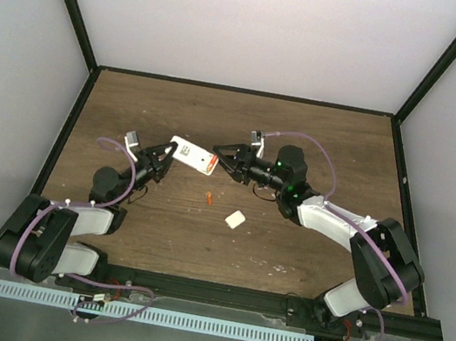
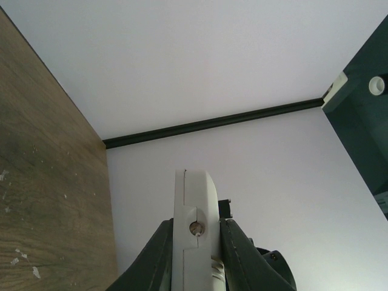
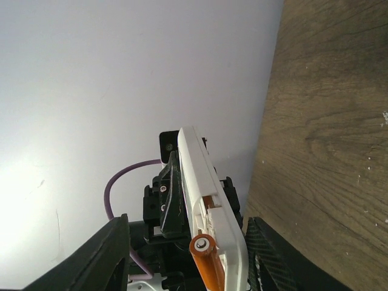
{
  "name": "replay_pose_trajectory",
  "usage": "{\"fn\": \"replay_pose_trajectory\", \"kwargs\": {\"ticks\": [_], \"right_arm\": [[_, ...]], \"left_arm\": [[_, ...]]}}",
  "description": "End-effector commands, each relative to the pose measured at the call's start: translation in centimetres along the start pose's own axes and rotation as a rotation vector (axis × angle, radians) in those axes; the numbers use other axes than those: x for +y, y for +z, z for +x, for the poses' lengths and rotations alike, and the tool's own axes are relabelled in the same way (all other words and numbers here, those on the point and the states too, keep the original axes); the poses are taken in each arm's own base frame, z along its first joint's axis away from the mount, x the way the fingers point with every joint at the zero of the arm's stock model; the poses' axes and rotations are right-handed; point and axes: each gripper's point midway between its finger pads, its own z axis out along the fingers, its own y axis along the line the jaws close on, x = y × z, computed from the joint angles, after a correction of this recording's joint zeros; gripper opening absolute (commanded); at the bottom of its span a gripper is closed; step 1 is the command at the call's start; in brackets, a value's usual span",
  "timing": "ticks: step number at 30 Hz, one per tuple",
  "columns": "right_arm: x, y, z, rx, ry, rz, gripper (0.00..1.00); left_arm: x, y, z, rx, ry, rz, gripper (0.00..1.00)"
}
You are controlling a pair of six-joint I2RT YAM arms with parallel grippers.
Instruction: Load the batteries into the remote control
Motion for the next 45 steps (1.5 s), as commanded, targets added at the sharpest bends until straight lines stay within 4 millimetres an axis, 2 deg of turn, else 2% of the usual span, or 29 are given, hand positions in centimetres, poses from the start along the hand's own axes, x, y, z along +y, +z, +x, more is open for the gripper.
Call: {"fn": "replay_pose_trajectory", "kwargs": {"ticks": [1,5,28,45], "right_arm": [[1.0,0.1,-0.1,0.012,-0.015,-0.039,0.45],[0.6,0.1,0.1,0.017,0.000,-0.033,0.42],[1.5,-0.4,0.3,0.009,0.091,-0.090,0.28],[0.5,0.2,0.8,0.059,0.074,-0.041,0.19]], "left_arm": [[-2.3,0.3,-0.1,0.001,0.058,0.081,0.00],[-2.5,0.3,-0.1,0.001,0.063,0.089,0.00],[-2.8,0.1,0.2,0.012,0.106,0.140,0.00],[-2.7,0.1,0.0,0.004,0.109,0.136,0.00]]}}
